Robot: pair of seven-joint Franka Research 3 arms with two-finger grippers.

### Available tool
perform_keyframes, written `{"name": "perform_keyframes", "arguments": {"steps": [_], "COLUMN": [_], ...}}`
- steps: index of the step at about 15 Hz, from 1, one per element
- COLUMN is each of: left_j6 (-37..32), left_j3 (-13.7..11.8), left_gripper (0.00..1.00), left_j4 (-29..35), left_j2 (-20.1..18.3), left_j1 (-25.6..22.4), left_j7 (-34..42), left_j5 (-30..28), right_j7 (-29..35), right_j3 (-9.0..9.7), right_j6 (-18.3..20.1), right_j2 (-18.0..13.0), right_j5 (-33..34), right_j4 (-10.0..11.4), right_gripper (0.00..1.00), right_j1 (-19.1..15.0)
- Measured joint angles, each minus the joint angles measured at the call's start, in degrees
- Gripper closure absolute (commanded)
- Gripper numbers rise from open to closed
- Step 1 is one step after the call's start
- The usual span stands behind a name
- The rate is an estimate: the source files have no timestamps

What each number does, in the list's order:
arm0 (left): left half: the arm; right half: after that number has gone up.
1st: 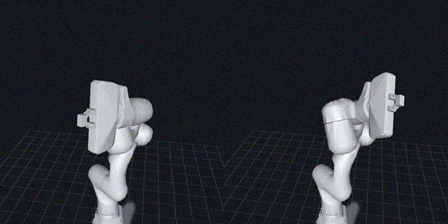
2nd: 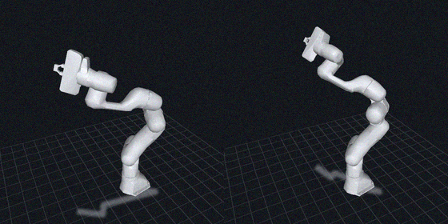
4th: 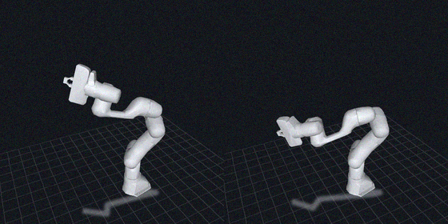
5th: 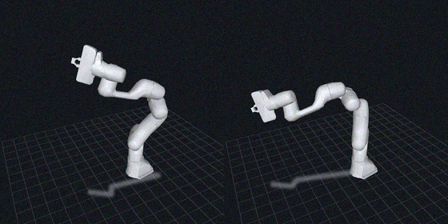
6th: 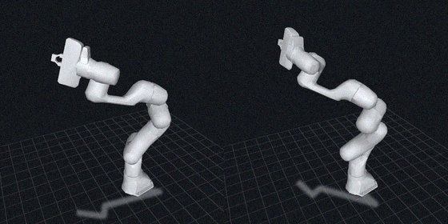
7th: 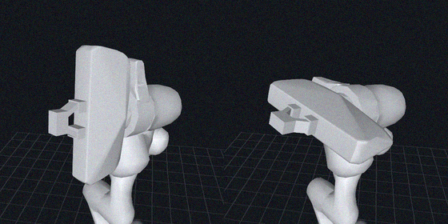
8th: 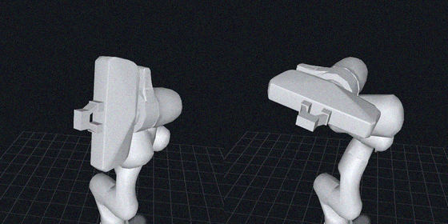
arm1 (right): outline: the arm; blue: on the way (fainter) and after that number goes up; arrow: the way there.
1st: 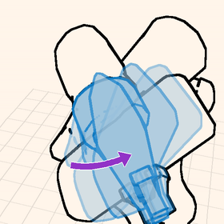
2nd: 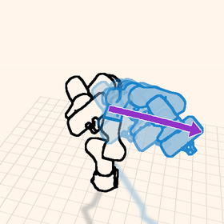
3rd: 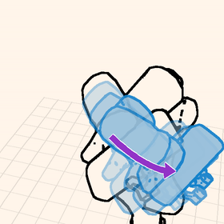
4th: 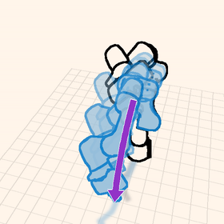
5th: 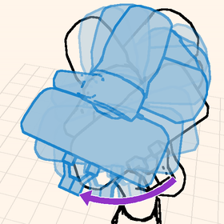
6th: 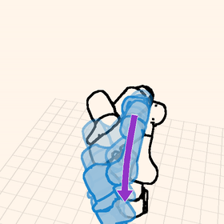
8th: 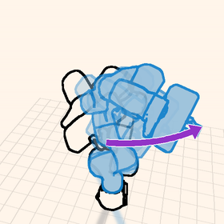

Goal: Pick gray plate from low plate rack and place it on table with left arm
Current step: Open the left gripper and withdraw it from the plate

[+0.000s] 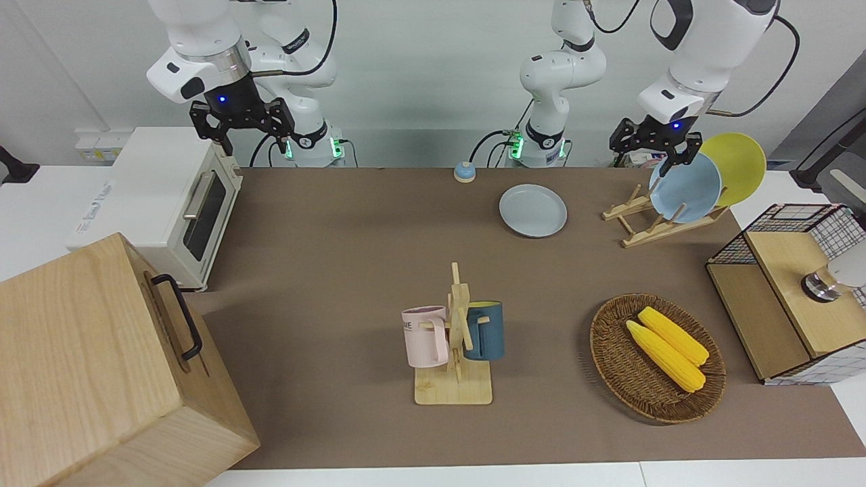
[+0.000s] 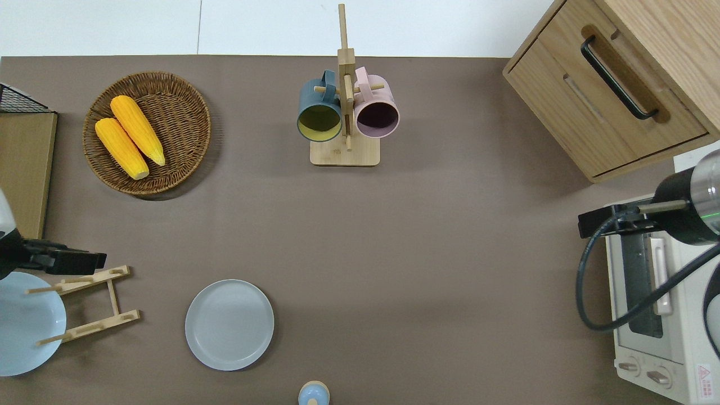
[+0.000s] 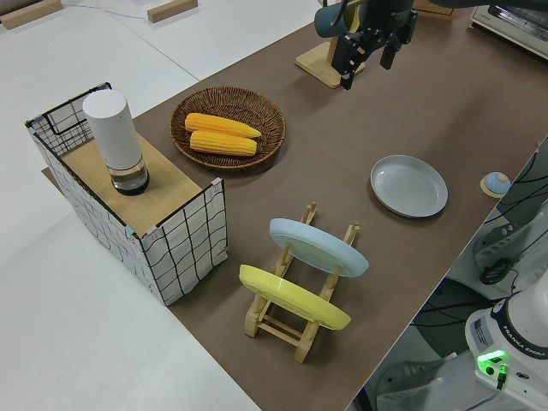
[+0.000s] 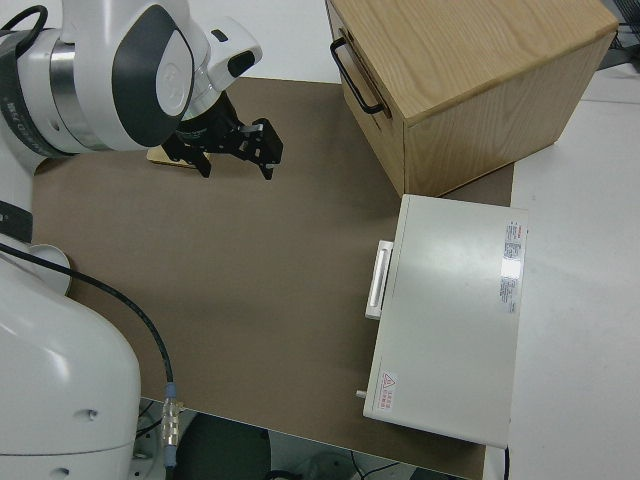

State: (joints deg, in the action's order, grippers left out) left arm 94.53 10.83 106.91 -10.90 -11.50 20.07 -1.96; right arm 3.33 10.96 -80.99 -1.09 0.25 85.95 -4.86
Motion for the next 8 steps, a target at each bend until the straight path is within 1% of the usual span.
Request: {"name": "perform_keyframes", "arguments": {"steps": [2, 8], "left_j6": [-0.66, -0.92], "left_j3": [0.87, 0.84], "left_gripper": [0.00, 0.00], "left_j4": [-0.04, -0.05], "left_j2": [0.20, 0.37], "left_j1": [0.02, -0.01], "left_j7": [0.02, -0.26], "left_j5": [1.42, 1.88], "right_j7": [0.00, 0.00], "right_j3": [0.00, 0.00], "right_j6": [0.00, 0.00], "right_j2": [0.00, 0.00], "right_j5": [0.00, 0.00], "right_j4": [0.00, 0.00], "right_gripper": [0.011, 0.013], "right_j1": [0.00, 0.00]}}
